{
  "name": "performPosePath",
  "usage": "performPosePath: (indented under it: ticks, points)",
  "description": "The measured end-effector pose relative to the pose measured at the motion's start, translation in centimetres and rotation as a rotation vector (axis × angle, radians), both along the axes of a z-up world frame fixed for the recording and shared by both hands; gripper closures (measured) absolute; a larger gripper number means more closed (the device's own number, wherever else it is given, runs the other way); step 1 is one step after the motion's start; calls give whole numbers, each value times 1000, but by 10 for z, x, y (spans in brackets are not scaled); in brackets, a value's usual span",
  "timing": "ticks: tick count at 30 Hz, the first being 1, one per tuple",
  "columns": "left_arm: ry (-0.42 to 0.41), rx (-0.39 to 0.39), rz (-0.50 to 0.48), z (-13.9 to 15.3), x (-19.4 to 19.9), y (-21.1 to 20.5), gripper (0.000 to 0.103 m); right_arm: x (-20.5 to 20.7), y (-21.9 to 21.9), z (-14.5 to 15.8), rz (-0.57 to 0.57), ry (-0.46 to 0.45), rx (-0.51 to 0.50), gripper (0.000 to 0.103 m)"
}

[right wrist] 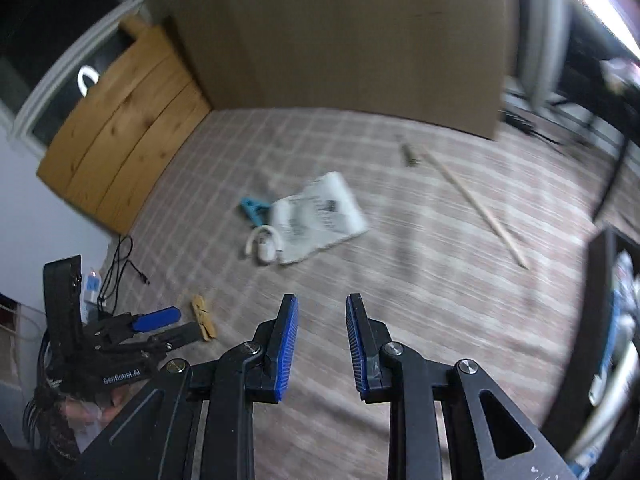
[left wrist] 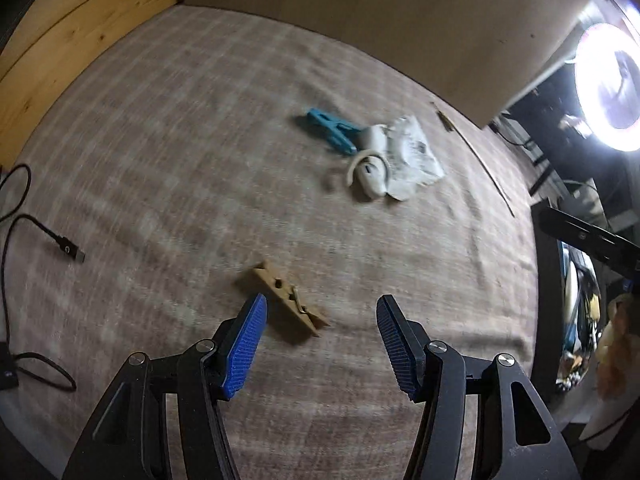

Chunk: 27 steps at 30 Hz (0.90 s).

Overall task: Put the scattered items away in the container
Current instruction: 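Return both tools to the items left on the carpet, then grasp the wooden clothespin with the left tool while the right tool grasps the earbud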

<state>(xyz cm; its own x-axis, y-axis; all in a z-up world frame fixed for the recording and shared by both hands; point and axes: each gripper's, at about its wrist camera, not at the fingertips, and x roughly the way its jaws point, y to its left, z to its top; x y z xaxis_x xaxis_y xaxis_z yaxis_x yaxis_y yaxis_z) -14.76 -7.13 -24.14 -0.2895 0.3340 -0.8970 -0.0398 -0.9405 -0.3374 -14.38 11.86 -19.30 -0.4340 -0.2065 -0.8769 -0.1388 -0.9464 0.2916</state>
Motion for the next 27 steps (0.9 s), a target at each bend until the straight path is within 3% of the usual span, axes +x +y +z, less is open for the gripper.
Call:
performPosePath:
  ticks: [4, 15, 21, 25, 27]
  points:
    - [-8, -19, -6, -6, -4, 4, 42, -34, -27, -15, 54, -29, 39, 74]
    - [-32, -103, -5, -27, -14, 24, 43, -94, -60, -54, 139, -107, 85, 73]
    - [-13, -139, -4, -29, -11, 25, 58, -112, -67, -73, 149, -144, 96, 74]
    - [1, -151, 5, -29, -9, 23, 78, -118, -73, -82, 159, -168, 114, 74]
    - [4, -140, 9, -30, -7, 22, 81, -117, -76, -85, 162, -177, 125, 74]
